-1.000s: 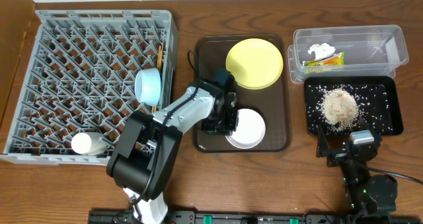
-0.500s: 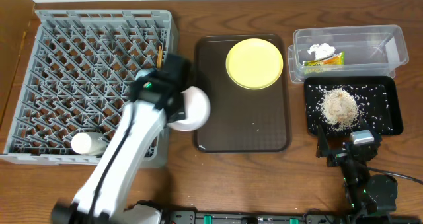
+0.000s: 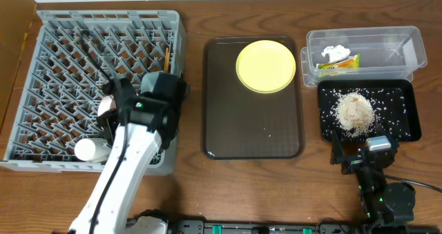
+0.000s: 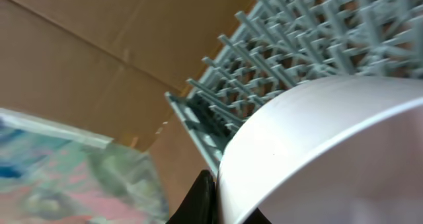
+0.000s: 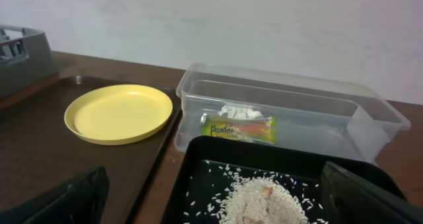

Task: Sort waste into correct bins and load items into the dishwasher

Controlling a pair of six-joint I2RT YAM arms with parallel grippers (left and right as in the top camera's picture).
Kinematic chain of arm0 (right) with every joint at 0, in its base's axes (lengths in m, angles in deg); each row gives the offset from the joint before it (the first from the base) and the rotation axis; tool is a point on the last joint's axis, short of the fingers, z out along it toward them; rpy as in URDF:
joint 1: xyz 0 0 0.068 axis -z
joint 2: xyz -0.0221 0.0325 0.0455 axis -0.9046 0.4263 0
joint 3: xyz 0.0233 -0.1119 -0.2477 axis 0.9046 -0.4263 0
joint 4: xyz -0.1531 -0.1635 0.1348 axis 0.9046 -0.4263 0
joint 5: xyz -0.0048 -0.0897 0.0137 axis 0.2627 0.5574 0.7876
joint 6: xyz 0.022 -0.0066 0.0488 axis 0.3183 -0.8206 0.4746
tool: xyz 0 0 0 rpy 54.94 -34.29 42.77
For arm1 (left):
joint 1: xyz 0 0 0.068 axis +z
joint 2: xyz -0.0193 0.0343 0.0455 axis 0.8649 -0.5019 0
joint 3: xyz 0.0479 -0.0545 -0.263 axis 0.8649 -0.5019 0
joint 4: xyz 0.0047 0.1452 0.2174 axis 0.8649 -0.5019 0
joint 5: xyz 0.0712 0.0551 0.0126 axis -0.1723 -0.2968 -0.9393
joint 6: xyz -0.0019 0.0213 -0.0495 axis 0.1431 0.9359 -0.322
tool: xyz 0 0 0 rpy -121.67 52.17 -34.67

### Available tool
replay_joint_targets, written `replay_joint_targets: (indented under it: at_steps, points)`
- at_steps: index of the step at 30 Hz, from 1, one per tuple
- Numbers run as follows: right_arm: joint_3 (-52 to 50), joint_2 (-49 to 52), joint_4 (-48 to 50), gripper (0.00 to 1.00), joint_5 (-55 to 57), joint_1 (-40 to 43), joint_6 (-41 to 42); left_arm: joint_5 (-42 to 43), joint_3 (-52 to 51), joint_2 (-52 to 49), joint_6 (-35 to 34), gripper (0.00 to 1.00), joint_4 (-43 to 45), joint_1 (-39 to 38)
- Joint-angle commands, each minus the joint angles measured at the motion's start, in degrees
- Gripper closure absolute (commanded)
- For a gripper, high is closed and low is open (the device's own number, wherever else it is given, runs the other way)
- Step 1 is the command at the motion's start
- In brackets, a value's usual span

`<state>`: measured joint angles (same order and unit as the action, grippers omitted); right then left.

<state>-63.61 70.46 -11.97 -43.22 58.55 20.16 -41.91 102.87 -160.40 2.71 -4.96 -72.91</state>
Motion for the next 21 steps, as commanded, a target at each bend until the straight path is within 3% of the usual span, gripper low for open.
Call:
replay_joint_targets:
  at_steps: [1,9,21]
  points:
    - [-0.2,-0.2,0.0,0.01,0.1,0.2,0.7,-6.3,-2.1,-3.5,-2.7,0.92,0.3,1.7]
    - [-0.2,-0.2,0.0,0.01,0.1,0.2,0.7,-5.2,-2.1,-10.0,-2.7,0.92,1.4,6.1]
    - [-0.2,-0.2,0.0,0.01,0.1,0.2,0.7,-0.2,-2.1,-18.7,-2.6,0.93,1.9,6.2]
